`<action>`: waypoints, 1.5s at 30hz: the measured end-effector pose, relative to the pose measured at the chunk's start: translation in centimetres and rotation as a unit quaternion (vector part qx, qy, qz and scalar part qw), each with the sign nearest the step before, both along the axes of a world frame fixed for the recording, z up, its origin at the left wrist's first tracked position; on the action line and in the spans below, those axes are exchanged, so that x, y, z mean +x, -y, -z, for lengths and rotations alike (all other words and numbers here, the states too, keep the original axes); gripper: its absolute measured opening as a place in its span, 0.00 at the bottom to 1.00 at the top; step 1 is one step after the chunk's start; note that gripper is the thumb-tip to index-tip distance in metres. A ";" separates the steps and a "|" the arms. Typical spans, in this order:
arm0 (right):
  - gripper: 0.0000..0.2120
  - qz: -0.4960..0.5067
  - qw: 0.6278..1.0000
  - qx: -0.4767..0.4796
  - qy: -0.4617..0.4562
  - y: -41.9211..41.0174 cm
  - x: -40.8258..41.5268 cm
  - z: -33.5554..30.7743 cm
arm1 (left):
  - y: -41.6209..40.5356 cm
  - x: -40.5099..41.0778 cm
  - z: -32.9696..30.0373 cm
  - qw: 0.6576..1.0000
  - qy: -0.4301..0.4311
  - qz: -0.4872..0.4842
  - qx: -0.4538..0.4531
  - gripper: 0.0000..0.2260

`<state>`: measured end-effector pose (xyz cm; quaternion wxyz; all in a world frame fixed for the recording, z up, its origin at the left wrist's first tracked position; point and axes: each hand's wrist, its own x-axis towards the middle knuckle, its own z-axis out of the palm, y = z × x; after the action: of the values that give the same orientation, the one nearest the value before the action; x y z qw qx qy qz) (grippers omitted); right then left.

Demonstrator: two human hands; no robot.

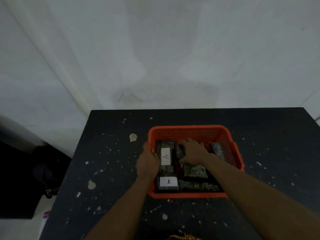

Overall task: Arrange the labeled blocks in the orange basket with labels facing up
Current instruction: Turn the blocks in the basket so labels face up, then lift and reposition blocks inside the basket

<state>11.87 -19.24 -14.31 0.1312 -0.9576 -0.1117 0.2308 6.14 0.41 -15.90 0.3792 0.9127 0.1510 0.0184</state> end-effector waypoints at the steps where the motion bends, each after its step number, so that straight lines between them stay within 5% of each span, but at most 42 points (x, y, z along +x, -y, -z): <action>1: 0.40 -0.003 1.000 -0.002 0.008 -0.1 0.1 -0.1 | 0.0 0.0 0.0 1.000 -0.002 0.000 0.001 0.12; 4: 0.39 0.014 0.998 0.031 0.047 -0.2 0.2 -0.8 | -0.1 0.0 0.2 1.000 0.000 -0.002 0.007 0.12; 7: 0.42 0.093 0.979 0.162 0.075 0.6 0.0 -1.8 | -0.1 0.1 0.3 1.000 0.002 -0.003 0.013 0.14; 11: 0.37 0.184 0.888 0.419 0.040 2.0 -0.9 -4.0 | -0.2 0.2 0.3 1.000 0.000 -0.001 0.010 0.12; 16: 0.36 0.218 0.782 0.576 -0.097 3.8 -2.1 -4.1 | -0.2 0.2 0.5 1.000 0.006 0.001 0.014 0.11; 30: 0.38 0.290 0.647 0.677 -0.200 3.3 -3.1 -4.8 | -0.1 0.3 0.5 1.000 -0.002 -0.005 0.002 0.12; 35: 0.31 0.355 0.528 0.742 -0.211 2.7 -3.6 -4.0 | -0.1 0.3 0.5 1.000 0.001 0.002 0.003 0.12; 38: 0.19 0.379 0.555 0.713 -0.201 1.9 -3.3 -2.9 | -0.1 0.2 0.4 1.000 0.004 -0.001 0.006 0.11; 42: 0.27 0.417 0.686 0.582 -0.126 1.2 -2.8 -1.5 | -0.1 0.1 0.4 1.000 0.009 0.001 0.005 0.11; 45: 0.34 0.420 0.741 0.518 -0.079 1.7 -2.3 -1.1 | -0.1 0.1 0.3 1.000 0.010 0.001 0.005 0.11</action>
<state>9.56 -20.95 -13.23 0.6993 -0.6700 0.2101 0.1337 6.22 0.53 -16.25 0.3759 0.9147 0.1456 0.0281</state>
